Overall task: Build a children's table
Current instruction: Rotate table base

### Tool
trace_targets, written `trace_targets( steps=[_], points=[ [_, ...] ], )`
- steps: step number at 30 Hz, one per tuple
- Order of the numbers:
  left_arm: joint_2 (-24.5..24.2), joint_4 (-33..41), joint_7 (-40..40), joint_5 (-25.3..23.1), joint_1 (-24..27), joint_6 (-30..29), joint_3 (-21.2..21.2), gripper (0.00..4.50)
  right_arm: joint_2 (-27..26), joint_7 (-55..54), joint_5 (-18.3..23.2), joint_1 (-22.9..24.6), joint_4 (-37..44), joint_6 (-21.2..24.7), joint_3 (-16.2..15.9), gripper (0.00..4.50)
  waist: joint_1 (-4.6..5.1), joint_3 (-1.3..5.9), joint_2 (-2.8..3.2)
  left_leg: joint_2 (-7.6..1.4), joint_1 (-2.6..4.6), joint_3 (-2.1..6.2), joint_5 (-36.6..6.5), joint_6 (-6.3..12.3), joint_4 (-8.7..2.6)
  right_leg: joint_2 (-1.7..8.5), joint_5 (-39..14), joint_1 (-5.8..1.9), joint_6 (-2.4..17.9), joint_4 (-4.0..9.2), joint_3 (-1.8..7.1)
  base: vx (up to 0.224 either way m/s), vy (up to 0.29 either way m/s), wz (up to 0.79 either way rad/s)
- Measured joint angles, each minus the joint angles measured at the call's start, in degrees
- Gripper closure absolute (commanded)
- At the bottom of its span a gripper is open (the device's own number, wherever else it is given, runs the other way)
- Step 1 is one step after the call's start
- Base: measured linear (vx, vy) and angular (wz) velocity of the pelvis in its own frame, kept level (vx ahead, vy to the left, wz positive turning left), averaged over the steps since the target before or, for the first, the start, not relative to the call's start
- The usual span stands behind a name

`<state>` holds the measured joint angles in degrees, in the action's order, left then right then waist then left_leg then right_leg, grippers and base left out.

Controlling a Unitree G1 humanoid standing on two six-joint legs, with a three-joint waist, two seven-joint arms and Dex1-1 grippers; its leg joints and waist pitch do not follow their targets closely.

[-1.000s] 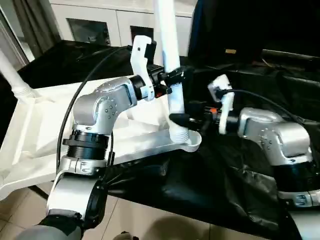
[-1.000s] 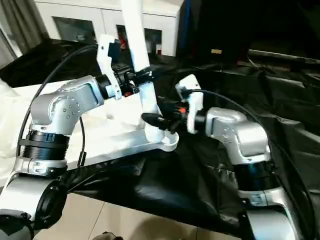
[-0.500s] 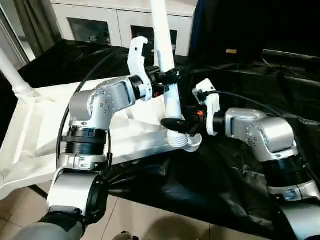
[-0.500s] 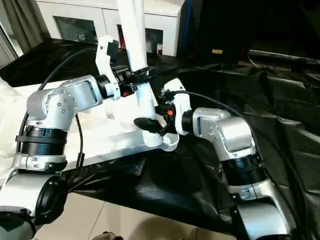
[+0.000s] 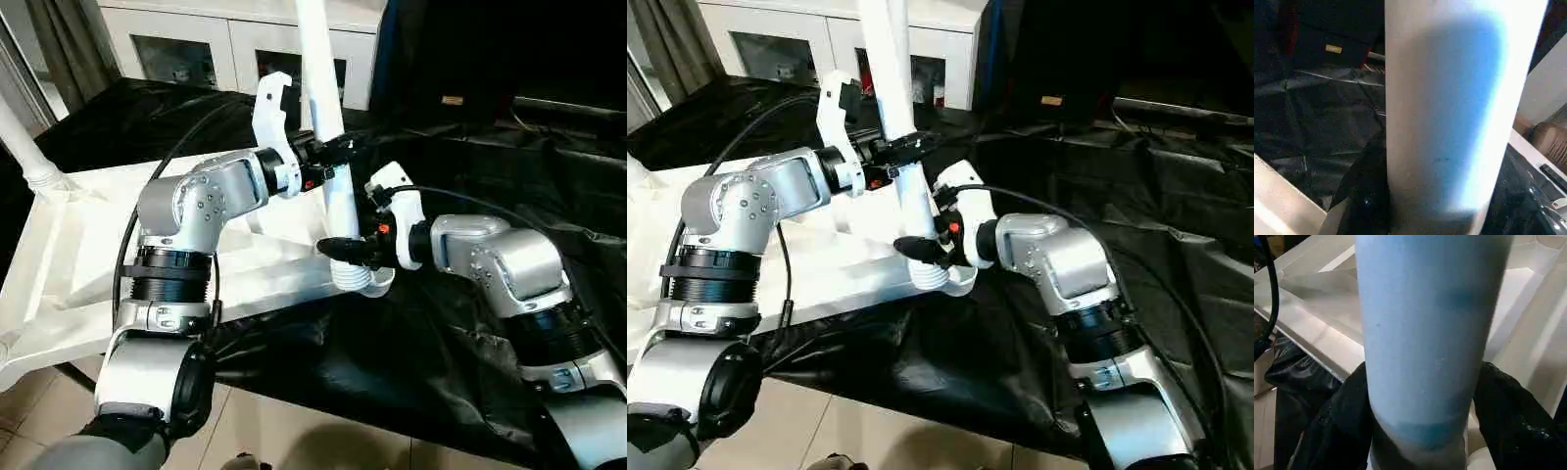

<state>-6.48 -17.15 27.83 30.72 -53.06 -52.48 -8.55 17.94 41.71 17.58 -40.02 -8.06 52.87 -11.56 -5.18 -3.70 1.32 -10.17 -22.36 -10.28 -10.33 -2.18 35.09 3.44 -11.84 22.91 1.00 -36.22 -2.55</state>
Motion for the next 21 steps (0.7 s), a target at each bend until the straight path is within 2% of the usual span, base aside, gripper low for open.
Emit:
trace_targets(
  steps=[3,5,8,10,11,13,14,19,21],
  points=[
    [0.2,0.7,-0.2,0.7,0.0,-0.2,-0.1,2.65,-0.7,0.1,0.1,0.0,-0.5,-0.9,0.0,1.91,0.0,0.0,0.0,0.0,0.01,0.0,0.0,0.0,0.0,0.0,0.0,-0.01,0.0,0.0,0.0,0.0,0.0,0.0],
    [0.4,0.7,-0.5,1.0,0.0,-0.3,-0.1,2.65,-1.0,0.1,0.3,0.0,-1.1,-1.2,0.1,2.22,0.01,0.0,0.0,0.0,0.0,0.0,0.0,0.0,0.01,0.0,0.0,0.0,0.0,0.0,0.0,0.0,0.0,0.0],
    [0.3,1.0,-0.5,1.1,0.0,-0.5,-0.2,2.65,-1.0,0.5,0.8,0.4,-1.2,-2.0,0.5,2.4,0.01,0.0,0.0,0.0,0.0,0.0,0.0,0.0,0.01,0.0,0.0,-0.01,0.0,0.0,0.0,0.0,0.0,0.0],
    [0.3,1.5,-0.4,1.2,0.0,-0.8,-0.2,1.95,-1.3,1.5,1.9,1.5,-1.1,-3.2,1.6,2.53,-0.06,0.0,-0.01,0.0,-0.01,0.0,0.0,0.0,0.01,0.0,0.0,0.0,0.0,0.0,0.0,0.0,0.0,0.0],
    [0.3,1.7,0.1,1.3,0.1,-0.8,-0.2,1.95,-1.3,2.3,2.3,1.8,-1.1,-3.6,1.8,2.54,-0.06,-0.01,-0.01,0.0,-0.02,0.0,0.0,0.0,0.01,0.0,0.0,0.0,0.0,0.0,-0.01,0.0,0.0,0.0],
    [0.2,3.2,3.1,3.4,0.7,-0.8,-0.2,1.9,-0.7,6.9,5.4,3.6,0.6,-5.2,3.0,2.56,-0.18,-0.01,-0.03,0.0,-0.05,0.01,0.0,0.01,0.01,0.0,0.0,0.01,0.0,0.03,-0.02,0.0,0.0,0.0],
    [0.1,3.8,5.1,4.7,0.9,-0.8,-0.2,1.59,-0.1,9.1,6.9,4.6,1.7,-5.7,3.6,2.57,-0.31,-0.02,-0.04,0.0,-0.05,0.01,0.0,0.02,0.01,0.0,0.0,0.0,0.0,0.04,-0.02,0.0,0.0,0.0],
    [-2.3,7.1,17.5,12.6,3.6,-2.6,-0.4,1.54,3.7,18.7,13.3,7.8,7.7,-5.6,4.8,2.57,-0.53,-0.01,-0.05,0.0,0.02,0.0,0.0,0.02,0.03,0.0,0.0,-0.02,0.0,-0.03,-0.01,0.0,0.0,0.0],
    [-2.7,7.5,19.7,14.1,4.0,-3.4,-0.7,1.54,4.3,20.3,14.4,8.4,8.3,-5.3,5.1,2.57,-0.58,-0.01,-0.05,-0.01,0.04,0.01,0.1,0.11,0.05,0.0,0.0,-0.02,0.0,-0.07,-0.02,0.0,0.0,0.0]
  ],
)
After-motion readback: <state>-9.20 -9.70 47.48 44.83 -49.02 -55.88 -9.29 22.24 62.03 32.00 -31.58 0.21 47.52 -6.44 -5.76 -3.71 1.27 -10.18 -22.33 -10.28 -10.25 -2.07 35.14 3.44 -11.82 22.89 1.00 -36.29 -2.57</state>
